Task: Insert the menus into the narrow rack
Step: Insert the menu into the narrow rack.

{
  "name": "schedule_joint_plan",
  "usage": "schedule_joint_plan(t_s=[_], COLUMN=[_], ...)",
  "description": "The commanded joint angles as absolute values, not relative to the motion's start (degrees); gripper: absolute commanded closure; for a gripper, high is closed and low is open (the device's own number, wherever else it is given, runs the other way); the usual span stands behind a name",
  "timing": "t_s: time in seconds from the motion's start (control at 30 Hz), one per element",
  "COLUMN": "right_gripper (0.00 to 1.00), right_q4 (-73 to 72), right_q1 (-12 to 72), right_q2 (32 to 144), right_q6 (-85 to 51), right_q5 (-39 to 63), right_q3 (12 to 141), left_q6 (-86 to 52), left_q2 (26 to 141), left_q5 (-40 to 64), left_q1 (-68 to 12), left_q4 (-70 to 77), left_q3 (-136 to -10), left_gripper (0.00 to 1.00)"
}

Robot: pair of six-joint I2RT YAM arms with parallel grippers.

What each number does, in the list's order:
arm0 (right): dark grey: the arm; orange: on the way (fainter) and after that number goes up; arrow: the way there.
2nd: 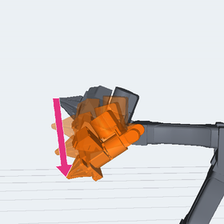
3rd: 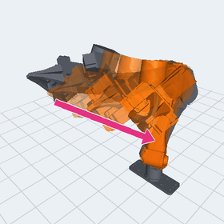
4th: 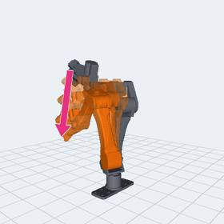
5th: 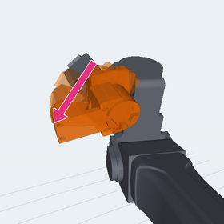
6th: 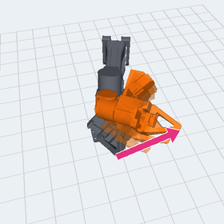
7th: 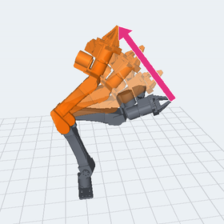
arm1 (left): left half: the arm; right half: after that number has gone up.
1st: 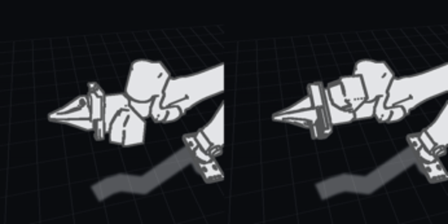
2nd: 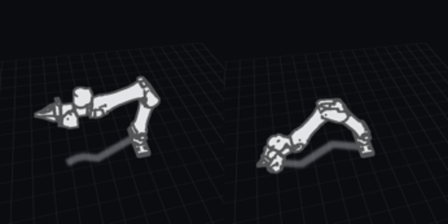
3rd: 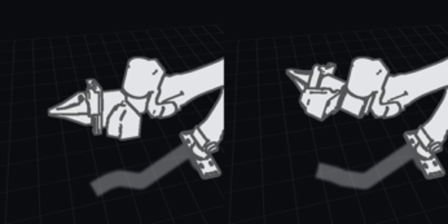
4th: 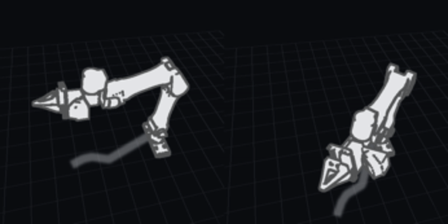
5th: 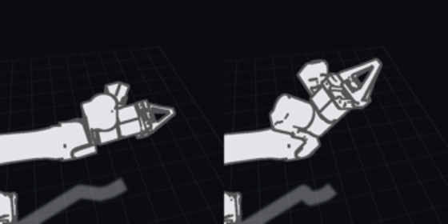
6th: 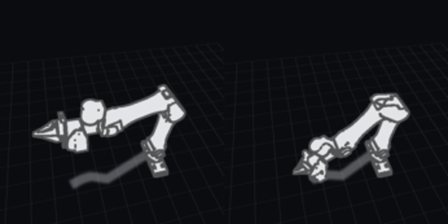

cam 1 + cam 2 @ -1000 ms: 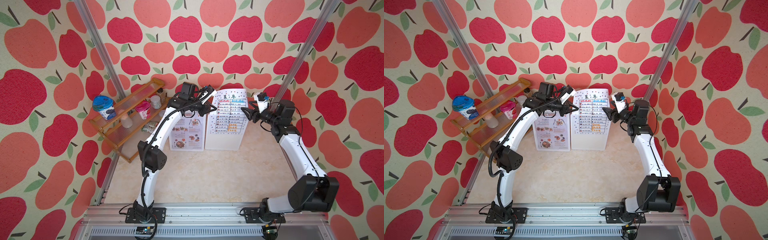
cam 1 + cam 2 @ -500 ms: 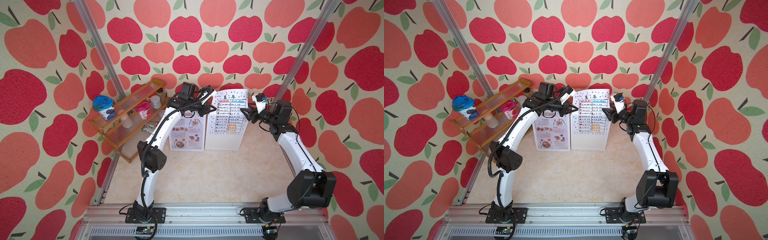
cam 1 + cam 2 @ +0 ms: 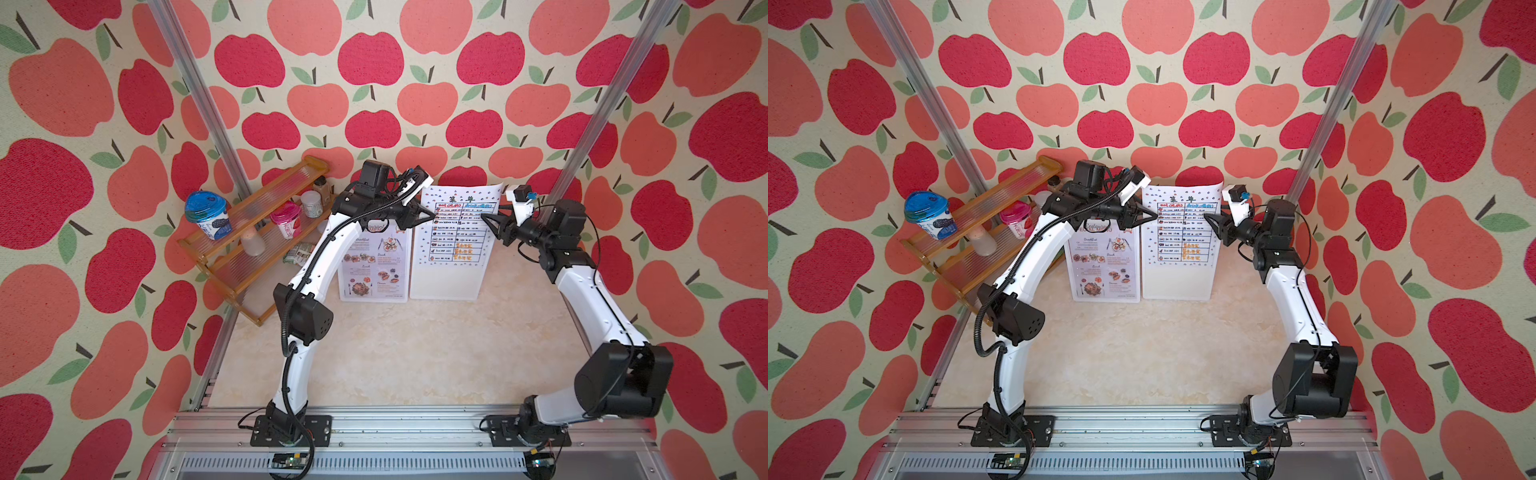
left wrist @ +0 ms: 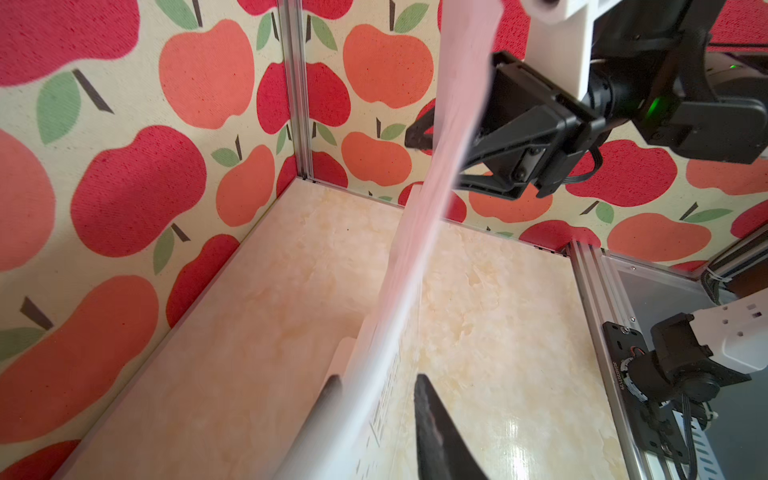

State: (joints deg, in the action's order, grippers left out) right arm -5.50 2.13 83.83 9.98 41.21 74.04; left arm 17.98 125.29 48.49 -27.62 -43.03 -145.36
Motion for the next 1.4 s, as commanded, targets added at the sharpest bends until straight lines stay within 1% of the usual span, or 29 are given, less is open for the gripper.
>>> schedule_joint_plan(t_s=[0.0, 0.1, 0.17, 0.23, 0.37, 0.43, 0.5, 0.83, 1.03, 1.17, 1.27, 1.33, 1.37], right_gripper=[0.56, 0.56, 0.56, 0.56, 0.54, 0.52, 0.51, 0.49, 0.48, 0.45, 0.39, 0.35, 0.3], right_q4=[-6.3, -6.0, -6.1, -6.2, -6.2, -6.1, -5.9, -5.3, -4.1, -3.9, -1.0, -0.4, -0.3], right_q1=[2.2, 2.3, 2.3, 2.4, 2.5, 2.7, 2.8, 3.0, 3.1, 3.9, 6.3, 8.5, 9.6], right_q2=[81.9, 82.0, 81.8, 81.6, 81.4, 81.3, 81.1, 80.5, 79.4, 77.8, 76.5, 75.5, 75.1], right_q6=[9.4, 9.5, 9.5, 9.2, 9.2, 9.2, 9.5, 10.1, 10.9, 11.3, 13.4, 14.6, 14.8], right_q5=[41.5, 41.6, 41.5, 41.5, 41.1, 41.0, 40.7, 39.9, 37.7, 33.9, 27.8, 22.6, 20.0], right_q3=[73.2, 73.2, 73.3, 73.5, 73.7, 73.6, 73.5, 73.4, 72.9, 72.2, 73.3, 73.9, 74.2], left_q6=[18.4, 17.3, 16.7, 16.6, 16.2, 16.1, 16.0, 16.1, 16.3, 17.1, 17.3, 17.4, 17.4], left_q2=[127.0, 128.0, 128.3, 128.5, 129.3, 129.5, 129.8, 129.4, 129.2, 129.1, 128.9, 128.9, 128.8], left_q5=[48.5, 49.4, 49.9, 50.1, 50.7, 50.8, 51.1, 51.5, 52.0, 52.0, 51.9, 51.8, 51.8], left_q1=[-26.9, -26.4, -26.2, -26.2, -26.2, -26.2, -26.2, -26.3, -26.8, -27.5, -27.7, -27.8, -27.8], left_q4=[-41.4, -40.3, -39.4, -39.1, -38.8, -39.0, -39.1, -40.3, -40.8, -41.7, -42.1, -42.5, -42.5], left_q3=[-150.0, -152.0, -152.4, -152.3, -152.4, -152.4, -152.4, -152.2, -152.1, -152.1, -152.0, -151.9, -151.9], left_gripper=[0.65, 0.64, 0.66, 0.72, 0.89, 0.96, 1.0, 1.0, 1.0, 1.0, 1.0, 1.0, 1.0])
